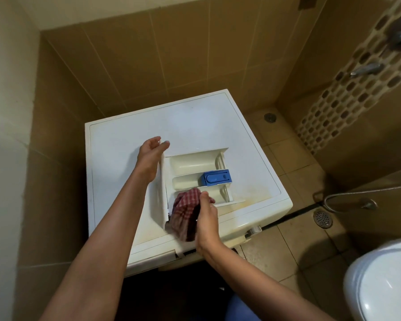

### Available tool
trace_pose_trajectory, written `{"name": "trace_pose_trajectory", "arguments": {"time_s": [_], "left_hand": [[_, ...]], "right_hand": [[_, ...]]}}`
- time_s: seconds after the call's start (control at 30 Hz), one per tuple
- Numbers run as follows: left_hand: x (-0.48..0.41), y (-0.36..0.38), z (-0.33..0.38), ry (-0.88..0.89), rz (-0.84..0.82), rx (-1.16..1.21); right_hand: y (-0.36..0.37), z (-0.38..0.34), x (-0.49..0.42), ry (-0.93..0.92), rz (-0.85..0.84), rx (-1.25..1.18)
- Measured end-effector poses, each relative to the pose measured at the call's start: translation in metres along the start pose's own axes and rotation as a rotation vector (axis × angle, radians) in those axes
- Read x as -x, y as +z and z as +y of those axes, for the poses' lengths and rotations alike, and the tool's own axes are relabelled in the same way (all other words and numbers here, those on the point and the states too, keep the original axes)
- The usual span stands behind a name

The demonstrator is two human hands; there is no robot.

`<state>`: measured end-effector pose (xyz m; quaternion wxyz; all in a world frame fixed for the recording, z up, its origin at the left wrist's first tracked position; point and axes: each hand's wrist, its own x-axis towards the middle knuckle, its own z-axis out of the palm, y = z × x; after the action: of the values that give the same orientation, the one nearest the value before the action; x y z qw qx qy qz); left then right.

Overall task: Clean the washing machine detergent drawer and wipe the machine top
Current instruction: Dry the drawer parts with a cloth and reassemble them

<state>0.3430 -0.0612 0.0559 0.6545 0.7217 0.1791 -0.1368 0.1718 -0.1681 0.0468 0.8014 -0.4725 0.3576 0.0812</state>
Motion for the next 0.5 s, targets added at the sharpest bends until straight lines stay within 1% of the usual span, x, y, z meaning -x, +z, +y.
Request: {"name": "trace_pose_trajectory", "arguments": {"time_s": [0.17,0.2,0.27,0.37,0.43,0.5], "left_hand": [[0.043,-0.002,-0.017,0.004,0.168,-0.1],[0.054,-0.001,-0.021,0.003,0.195,-0.143],[0.077,0.003,-0.03,0.03,0.218,-0.321],[0.098,0.01,-0.046,0.186,0.214,-0.563],[0.099,0.011,-0.051,0.271,0.235,-0.599],[0.096,0.007,-0.048,0.309,0.245,-0.58]], "right_hand": [[0.002,-0.03,-0.022,-0.113,-0.079,-0.072],[0.005,-0.038,-0.027,-0.12,-0.098,-0.093],[0.014,-0.053,-0.04,-0.082,-0.125,-0.135],[0.025,-0.065,-0.059,-0.012,-0.152,-0.165],[0.031,-0.065,-0.067,0.001,-0.155,-0.207],[0.033,-0.064,-0.072,-0.024,-0.135,-0.29]]}}
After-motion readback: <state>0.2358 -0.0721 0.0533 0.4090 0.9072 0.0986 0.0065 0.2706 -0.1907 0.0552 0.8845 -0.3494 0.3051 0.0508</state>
